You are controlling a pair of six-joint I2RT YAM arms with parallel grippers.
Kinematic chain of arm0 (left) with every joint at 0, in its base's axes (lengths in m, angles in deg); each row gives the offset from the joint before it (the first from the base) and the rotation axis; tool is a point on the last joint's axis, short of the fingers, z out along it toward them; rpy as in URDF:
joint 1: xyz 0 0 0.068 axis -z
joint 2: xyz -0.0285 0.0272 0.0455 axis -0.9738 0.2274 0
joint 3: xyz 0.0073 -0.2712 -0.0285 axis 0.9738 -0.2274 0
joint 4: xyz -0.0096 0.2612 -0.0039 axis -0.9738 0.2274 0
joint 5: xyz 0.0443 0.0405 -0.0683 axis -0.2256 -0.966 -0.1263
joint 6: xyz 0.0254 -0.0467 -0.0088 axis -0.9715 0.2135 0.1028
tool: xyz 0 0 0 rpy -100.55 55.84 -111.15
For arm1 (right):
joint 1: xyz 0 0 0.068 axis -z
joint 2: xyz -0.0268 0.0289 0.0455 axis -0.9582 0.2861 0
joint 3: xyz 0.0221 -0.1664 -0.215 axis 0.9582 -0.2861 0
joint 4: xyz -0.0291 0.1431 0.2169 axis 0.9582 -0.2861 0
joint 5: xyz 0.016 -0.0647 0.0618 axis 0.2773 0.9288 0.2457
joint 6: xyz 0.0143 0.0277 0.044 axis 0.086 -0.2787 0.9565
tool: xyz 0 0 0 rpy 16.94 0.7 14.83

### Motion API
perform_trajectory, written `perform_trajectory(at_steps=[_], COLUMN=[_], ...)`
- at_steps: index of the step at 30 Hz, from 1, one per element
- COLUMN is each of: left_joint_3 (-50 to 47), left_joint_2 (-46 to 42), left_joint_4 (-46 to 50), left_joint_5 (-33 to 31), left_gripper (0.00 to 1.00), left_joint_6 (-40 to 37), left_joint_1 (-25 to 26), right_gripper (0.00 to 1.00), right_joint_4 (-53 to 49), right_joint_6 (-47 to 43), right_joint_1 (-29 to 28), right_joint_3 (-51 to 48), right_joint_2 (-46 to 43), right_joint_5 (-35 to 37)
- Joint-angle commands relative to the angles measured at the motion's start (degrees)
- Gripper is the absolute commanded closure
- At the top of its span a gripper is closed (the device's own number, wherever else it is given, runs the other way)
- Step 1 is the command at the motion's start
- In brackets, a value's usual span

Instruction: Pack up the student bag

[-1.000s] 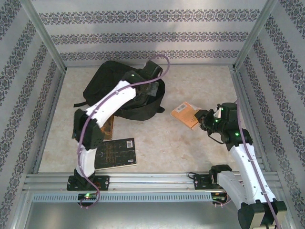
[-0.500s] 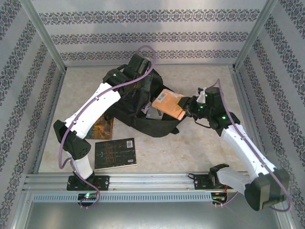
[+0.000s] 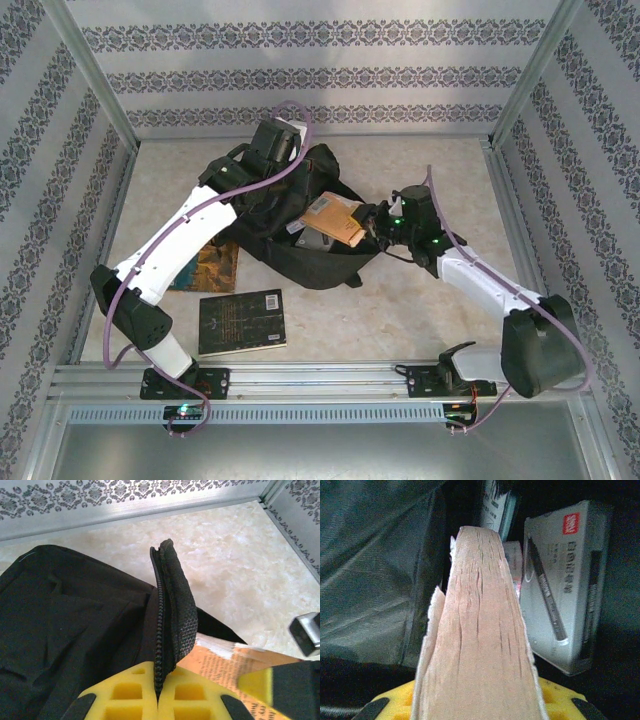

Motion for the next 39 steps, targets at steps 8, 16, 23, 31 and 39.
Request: perform_trajectory(at_steps=[8, 16, 23, 31, 39], left_joint_3=[-2.33, -3.16, -3.56, -4.16, -4.61], left_joint_2=[-4.71, -5.02, -5.07, -4.63, -2.34], left_joint_4=[-14.89, -17.06, -19.4, -21.46, -23.03], left_joint_5=[5.8, 12.67, 14.86, 19.53, 21.32], left_gripper=[1.0, 1.0, 1.0, 1.0, 1.0], left_joint_6=[-4.52, -5.73, -5.23, -4.34, -1.1], left_joint_1=[-0.59, -0.59, -0.59, -0.58, -0.59], right_gripper=[1.0, 1.0, 0.86, 0.74, 0.68], right_joint_4=[14.34, 17.67, 22.33, 32.02, 35.07], right_joint_6=[6.23, 8.64, 9.91, 6.69, 3.81], right_joint_1=[-4.56, -6.45, -8.99, -9.49, -4.44], right_joint_3=[6.17, 16.2, 20.97, 23.32, 21.18], right_joint_2=[9.9, 22.24, 31.02, 36.03, 34.76], right_joint_5=[4.71, 10.36, 16.52, 21.77, 21.82])
